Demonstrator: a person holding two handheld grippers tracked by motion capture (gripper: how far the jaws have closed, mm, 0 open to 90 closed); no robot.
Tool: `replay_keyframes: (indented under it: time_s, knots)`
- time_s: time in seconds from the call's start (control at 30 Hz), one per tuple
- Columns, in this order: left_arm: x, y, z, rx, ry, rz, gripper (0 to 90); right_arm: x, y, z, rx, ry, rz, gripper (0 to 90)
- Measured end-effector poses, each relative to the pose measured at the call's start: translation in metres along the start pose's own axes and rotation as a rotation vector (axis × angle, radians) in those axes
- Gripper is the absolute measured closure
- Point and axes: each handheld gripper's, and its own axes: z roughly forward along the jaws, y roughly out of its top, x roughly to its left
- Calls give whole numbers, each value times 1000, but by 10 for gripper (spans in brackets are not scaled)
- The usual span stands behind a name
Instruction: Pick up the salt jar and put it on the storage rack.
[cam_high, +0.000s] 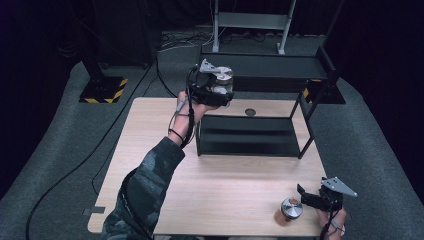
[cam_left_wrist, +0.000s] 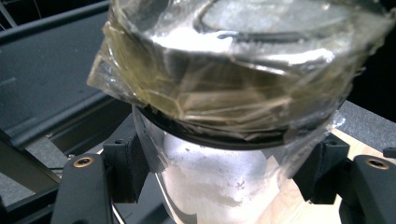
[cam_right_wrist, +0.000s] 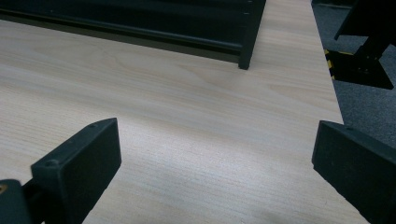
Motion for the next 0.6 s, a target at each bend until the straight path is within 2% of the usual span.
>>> replay_keyframes:
  time_s: [0.6]
  knots:
    - [1,18,-7,-12,14,20,309,0,0,0,0,-1,-1,1]
